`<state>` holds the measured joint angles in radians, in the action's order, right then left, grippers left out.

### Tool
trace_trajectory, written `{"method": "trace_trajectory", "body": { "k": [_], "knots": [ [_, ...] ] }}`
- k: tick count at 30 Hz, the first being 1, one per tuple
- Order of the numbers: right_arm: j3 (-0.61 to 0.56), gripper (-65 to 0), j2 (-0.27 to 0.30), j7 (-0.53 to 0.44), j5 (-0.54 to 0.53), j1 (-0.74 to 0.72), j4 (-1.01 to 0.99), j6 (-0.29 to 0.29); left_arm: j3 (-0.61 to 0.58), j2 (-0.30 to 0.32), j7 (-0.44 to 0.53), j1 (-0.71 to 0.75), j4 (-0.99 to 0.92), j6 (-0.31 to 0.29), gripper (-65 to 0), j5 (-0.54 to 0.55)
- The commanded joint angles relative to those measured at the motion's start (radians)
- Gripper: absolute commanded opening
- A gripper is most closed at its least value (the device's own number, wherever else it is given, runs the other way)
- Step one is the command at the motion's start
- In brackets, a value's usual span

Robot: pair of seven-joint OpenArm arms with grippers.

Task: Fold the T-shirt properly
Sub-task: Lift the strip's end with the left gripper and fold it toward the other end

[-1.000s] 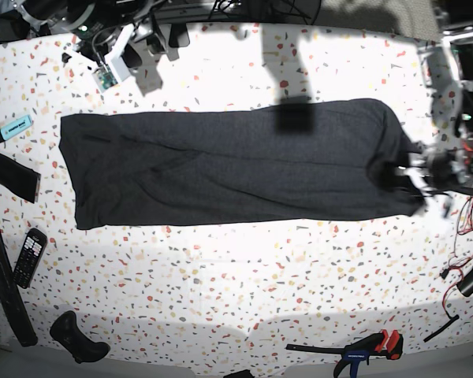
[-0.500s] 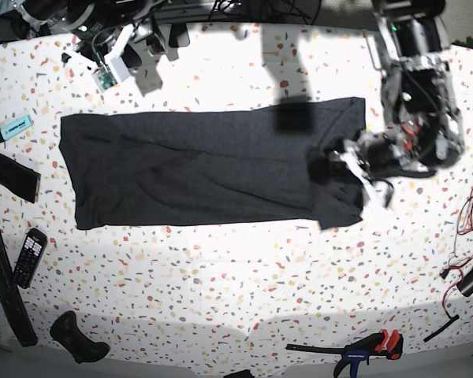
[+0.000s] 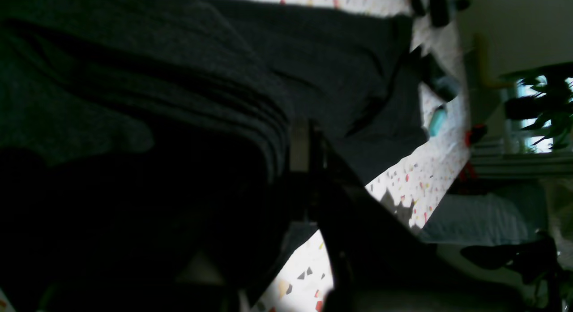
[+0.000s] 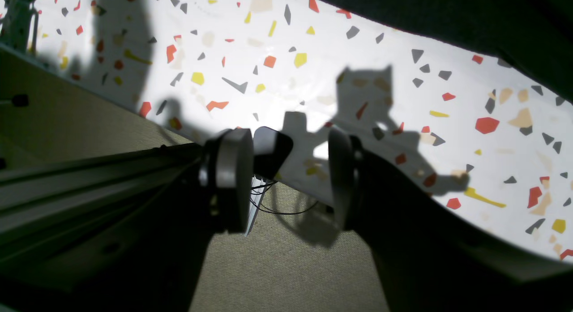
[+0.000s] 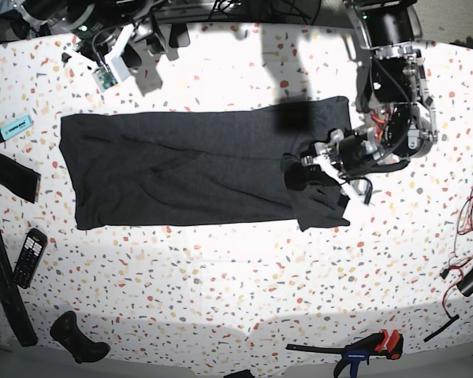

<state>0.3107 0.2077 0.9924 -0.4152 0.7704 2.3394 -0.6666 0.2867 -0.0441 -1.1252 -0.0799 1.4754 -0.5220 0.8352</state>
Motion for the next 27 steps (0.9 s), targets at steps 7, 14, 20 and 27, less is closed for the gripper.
{"method": "trace_trajectory", "body": {
  "k": [7,14,20,27],
  "knots": [
    [0.003,-38.3,0.006,-0.016,-0.012,0.005,0.017,-0.007,0.0,-0.023,0.002,-0.017,0.018,-0.002,-65.0,0.029],
    [0.003,-38.3,0.005,-0.016,-0.012,-0.013,0.017,-0.007,-0.071,-0.031,-0.01,-0.017,0.018,-0.002,-65.0,0.029],
    [0.003,-38.3,0.005,-0.014,-0.012,-0.022,0.017,-0.007,-0.126,-0.031,0.033,-0.017,0.018,-0.002,-65.0,0.028],
    [0.003,-38.3,0.005,-0.011,-0.012,-0.022,0.017,-0.007,-0.125,-0.031,0.035,-0.017,0.018,-0.003,-65.0,0.028]
  ]
}}
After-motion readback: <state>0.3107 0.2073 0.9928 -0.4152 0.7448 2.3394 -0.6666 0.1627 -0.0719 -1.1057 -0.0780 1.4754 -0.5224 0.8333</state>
